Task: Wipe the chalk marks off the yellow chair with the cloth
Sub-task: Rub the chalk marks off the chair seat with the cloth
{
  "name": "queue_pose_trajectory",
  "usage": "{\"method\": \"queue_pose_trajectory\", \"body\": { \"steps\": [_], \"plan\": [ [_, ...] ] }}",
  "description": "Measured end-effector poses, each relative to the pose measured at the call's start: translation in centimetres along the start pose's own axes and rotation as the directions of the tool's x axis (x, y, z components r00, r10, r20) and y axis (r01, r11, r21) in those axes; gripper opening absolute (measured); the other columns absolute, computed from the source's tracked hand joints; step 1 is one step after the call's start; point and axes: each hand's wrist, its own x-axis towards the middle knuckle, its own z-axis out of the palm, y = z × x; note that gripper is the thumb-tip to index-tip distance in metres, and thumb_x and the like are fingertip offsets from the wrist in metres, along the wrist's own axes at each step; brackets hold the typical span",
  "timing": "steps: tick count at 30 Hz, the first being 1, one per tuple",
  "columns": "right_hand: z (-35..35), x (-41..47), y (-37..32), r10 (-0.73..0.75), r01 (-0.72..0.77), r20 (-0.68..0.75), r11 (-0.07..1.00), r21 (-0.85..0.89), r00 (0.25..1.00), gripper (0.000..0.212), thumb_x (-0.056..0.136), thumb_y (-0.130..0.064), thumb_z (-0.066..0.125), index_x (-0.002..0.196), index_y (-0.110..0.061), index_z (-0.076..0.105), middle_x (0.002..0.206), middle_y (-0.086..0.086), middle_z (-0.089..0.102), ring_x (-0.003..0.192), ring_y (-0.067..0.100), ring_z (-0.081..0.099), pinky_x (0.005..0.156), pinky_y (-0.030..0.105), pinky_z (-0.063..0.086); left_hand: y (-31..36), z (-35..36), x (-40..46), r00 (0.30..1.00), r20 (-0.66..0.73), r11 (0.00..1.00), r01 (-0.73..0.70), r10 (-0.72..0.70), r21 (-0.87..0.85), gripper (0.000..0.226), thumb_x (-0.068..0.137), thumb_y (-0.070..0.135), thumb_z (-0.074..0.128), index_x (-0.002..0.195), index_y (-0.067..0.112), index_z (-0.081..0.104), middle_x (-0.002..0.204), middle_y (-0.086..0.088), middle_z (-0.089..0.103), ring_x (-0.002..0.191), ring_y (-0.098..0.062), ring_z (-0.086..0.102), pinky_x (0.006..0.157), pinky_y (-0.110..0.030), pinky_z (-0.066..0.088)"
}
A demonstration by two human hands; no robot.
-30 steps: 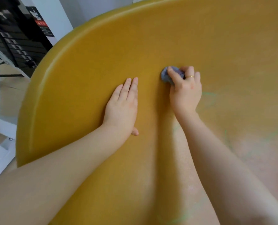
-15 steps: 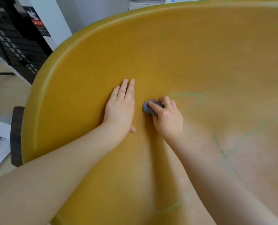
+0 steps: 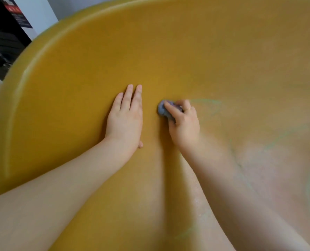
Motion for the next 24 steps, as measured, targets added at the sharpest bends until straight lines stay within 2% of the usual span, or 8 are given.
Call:
{"method": "queue_pose_trajectory", "body": {
  "steps": [3,6,11,13,15,18,21,24],
  "plan": [
    [-0.3,-4.6,-0.1,-0.055,0.060,0.116,0.997,-0.040,0.992,0.036,0.073,-0.004,0.058,0.103,-0.019,0.070,0.095,0.014,0.062,0.067,0.032,0.052,0.048,0.031,0.045,0.1,-0.2,-0.2,1.000,0.008,1.000,-0.005,0.005,0.002,0.126,0.070,0.063,0.064,0.144,-0.005,-0.012,0.153,-0.016,-0.022,0.143,-0.032,-0.013,0.116,-0.039,-0.001],
    [-0.6,-3.5,0.8,-0.186,0.207,0.128,0.962,-0.177,0.974,0.037,0.071,-0.005,0.051,0.097,-0.022,0.071,0.089,0.010,0.064,0.063,0.029,0.051,0.051,0.028,0.037,0.2,-0.3,-0.2,1.000,0.006,1.000,-0.008,0.008,-0.003,0.126,0.070,0.063,0.065,0.145,-0.003,-0.011,0.153,-0.014,-0.022,0.143,-0.032,-0.012,0.116,-0.039,-0.001],
    [-1.1,3.5,3.1,-0.153,0.096,-0.137,0.929,-0.358,0.979,0.036,0.073,-0.008,0.045,0.090,-0.025,0.072,0.087,0.008,0.065,0.064,0.028,0.054,0.059,0.032,0.022,0.4,0.2,0.2,1.000,0.010,1.000,-0.019,0.019,0.004,0.126,0.070,0.064,0.063,0.145,-0.002,-0.014,0.153,-0.013,-0.024,0.143,-0.032,-0.015,0.116,-0.039,-0.003],
    [-1.2,5.1,3.9,-0.164,0.079,-0.201,0.924,-0.375,0.966,0.034,0.071,-0.003,0.053,0.090,-0.024,0.072,0.088,0.009,0.066,0.063,0.028,0.055,0.058,0.032,0.026,0.6,0.3,0.3,1.000,0.016,1.000,-0.020,0.019,0.003,0.125,0.071,0.064,0.062,0.144,-0.002,-0.015,0.152,-0.014,-0.025,0.142,-0.032,-0.015,0.116,-0.039,-0.003],
    [-0.8,5.1,3.8,-0.075,0.014,-0.238,0.968,-0.250,0.968,0.035,0.067,0.004,0.062,0.091,-0.020,0.073,0.089,0.013,0.065,0.063,0.031,0.055,0.056,0.029,0.037,0.7,0.4,0.3,1.000,0.014,1.000,-0.011,0.011,-0.001,0.125,0.071,0.063,0.063,0.144,-0.002,-0.015,0.152,-0.014,-0.025,0.142,-0.032,-0.015,0.116,-0.039,-0.003],
    [-0.1,1.6,2.5,0.064,-0.066,-0.105,0.998,-0.017,0.992,0.033,0.068,0.003,0.065,0.095,-0.014,0.072,0.090,0.018,0.062,0.067,0.034,0.056,0.056,0.030,0.045,0.8,0.4,0.1,1.000,0.010,1.000,0.002,-0.002,-0.004,0.126,0.071,0.063,0.063,0.144,-0.002,-0.016,0.153,-0.013,-0.025,0.143,-0.031,-0.015,0.116,-0.039,-0.003],
    [-1.0,-4.1,1.4,0.035,-0.040,0.114,0.998,0.041,0.993,0.025,0.078,-0.015,0.062,0.102,-0.014,0.070,0.095,0.018,0.061,0.066,0.034,0.055,0.056,0.033,0.050,0.9,0.0,-0.2,1.000,0.017,1.000,0.017,-0.016,-0.016,0.124,0.072,0.062,0.064,0.145,-0.002,-0.015,0.153,-0.013,-0.024,0.143,-0.030,-0.014,0.116,-0.039,-0.002],
    [-2.9,-8.4,-0.1,0.036,-0.044,0.257,0.999,0.026,0.966,0.037,0.082,-0.041,0.053,0.105,-0.017,0.069,0.101,0.013,0.060,0.071,0.032,0.053,0.057,0.034,0.051,1.3,-0.2,-0.8,1.000,0.025,0.998,0.013,-0.011,-0.058,0.117,0.076,0.058,0.062,0.146,0.000,-0.011,0.154,-0.013,-0.021,0.143,-0.030,-0.012,0.116,-0.039,-0.003]
  ]
}}
